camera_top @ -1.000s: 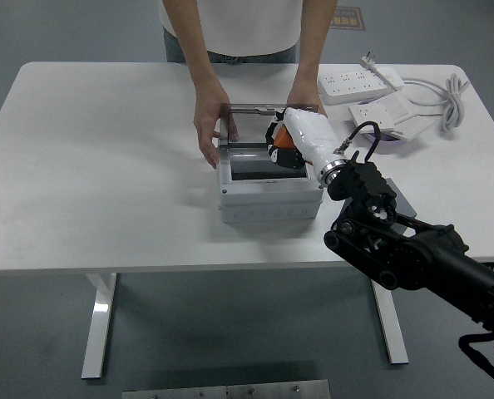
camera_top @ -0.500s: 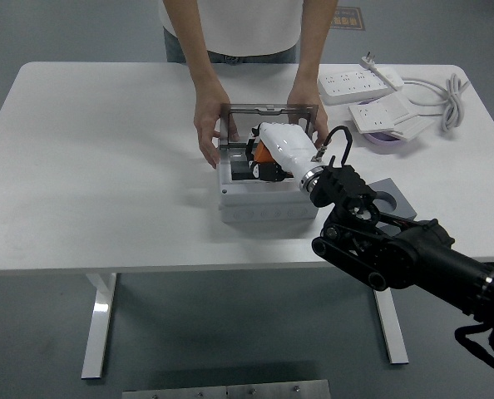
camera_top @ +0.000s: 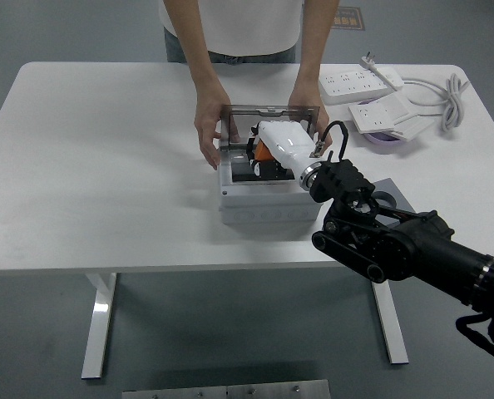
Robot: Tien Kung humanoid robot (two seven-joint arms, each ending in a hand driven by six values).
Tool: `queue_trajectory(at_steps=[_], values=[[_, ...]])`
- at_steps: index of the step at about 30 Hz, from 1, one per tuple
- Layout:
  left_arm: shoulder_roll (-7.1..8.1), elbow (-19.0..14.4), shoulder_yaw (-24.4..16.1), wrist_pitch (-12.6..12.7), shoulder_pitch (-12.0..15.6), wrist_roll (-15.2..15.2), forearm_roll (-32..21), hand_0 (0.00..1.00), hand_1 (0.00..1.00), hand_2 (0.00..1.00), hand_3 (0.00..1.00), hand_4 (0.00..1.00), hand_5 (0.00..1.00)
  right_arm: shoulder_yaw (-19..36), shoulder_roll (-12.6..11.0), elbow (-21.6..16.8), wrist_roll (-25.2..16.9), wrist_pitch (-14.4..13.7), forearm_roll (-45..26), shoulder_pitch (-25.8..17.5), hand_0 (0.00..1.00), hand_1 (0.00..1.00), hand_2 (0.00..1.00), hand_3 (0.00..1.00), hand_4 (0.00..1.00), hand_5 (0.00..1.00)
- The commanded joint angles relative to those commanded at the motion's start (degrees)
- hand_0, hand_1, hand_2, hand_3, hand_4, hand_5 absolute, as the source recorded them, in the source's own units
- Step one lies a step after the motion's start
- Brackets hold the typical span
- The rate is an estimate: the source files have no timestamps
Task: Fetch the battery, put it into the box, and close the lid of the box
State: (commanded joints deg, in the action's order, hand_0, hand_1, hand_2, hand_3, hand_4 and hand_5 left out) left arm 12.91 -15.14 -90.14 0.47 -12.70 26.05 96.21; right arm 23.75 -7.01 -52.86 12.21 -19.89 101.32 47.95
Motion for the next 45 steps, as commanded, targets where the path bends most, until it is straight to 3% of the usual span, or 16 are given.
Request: queue_trajectory(at_steps=[12, 13, 18, 19, 24, 25, 30, 31, 45], values=[[-0.03, 0.0, 0.1, 0.0, 0.1, 0.0, 0.0, 0.601, 0.701, 0.604, 0.563, 0.611, 0.054, 0.6, 0.3, -0.2, -2.2, 1.4, -2.9, -0.2, 0.160, 0.223, 0.301, 0.300, 0.002, 0.002], [-0.01, 0.0, 0.1, 0.0, 0.1, 0.0, 0.0, 0.601, 0.701, 0.604, 0.563, 0.612, 0.052, 0.7, 0.3, -0.1, -2.4, 1.4, -3.1, -0.3, 0.192, 0.235, 0.326, 0.363, 0.053, 0.002], [-0.01, 0.0, 0.0, 0.0, 0.1, 0.0, 0.0, 0.601, 0.701, 0.604, 0.563, 0.612, 0.052, 0.9, 0.2, 0.1, -3.0, 1.4, -3.5, -0.3, 0.192, 0.235, 0.326, 0.363, 0.053, 0.002], [-0.03, 0.0, 0.0, -0.1, 0.1, 0.1, 0.1, 0.602, 0.702, 0.604, 0.563, 0.612, 0.053, 1.0, 0.2, 0.1, -3.1, 1.4, -3.6, -0.4, 0.362, 0.351, 0.448, 0.603, 0.505, 0.002], [-0.05, -0.1, 0.0, -0.1, 0.1, 0.1, 0.1, 0.602, 0.702, 0.604, 0.563, 0.612, 0.053, 1.4, 0.2, 0.3, -3.7, 1.4, -4.3, -0.5, 0.362, 0.351, 0.448, 0.603, 0.505, 0.002], [-0.05, -0.1, 0.0, -0.1, 0.1, 0.1, 0.1, 0.601, 0.702, 0.604, 0.563, 0.612, 0.052, 1.4, 0.2, 0.3, -3.7, 1.4, -4.4, -0.6, 0.419, 0.401, 0.477, 0.628, 0.633, 0.131], [-0.07, -0.1, 0.0, 0.0, 0.2, 0.1, 0.1, 0.601, 0.702, 0.604, 0.563, 0.612, 0.052, 1.5, 0.2, 0.5, -4.1, 0.9, -5.3, -0.8, 0.419, 0.401, 0.477, 0.628, 0.633, 0.131], [-0.08, -0.1, 0.0, 0.0, 0.2, 0.1, 0.0, 0.601, 0.702, 0.605, 0.563, 0.613, 0.051, 1.5, 0.2, 0.5, -4.2, 0.8, -5.4, -0.8, 0.588, 0.473, 0.508, 0.624, 0.768, 0.255], [-0.13, -0.1, 0.2, 0.1, 0.3, 0.2, -0.3, 0.601, 0.700, 0.604, 0.563, 0.611, 0.049, 1.8, -0.1, 0.4, -5.0, -0.7, -8.1, -1.2, 0.626, 0.482, 0.512, 0.633, 0.819, 0.335]])
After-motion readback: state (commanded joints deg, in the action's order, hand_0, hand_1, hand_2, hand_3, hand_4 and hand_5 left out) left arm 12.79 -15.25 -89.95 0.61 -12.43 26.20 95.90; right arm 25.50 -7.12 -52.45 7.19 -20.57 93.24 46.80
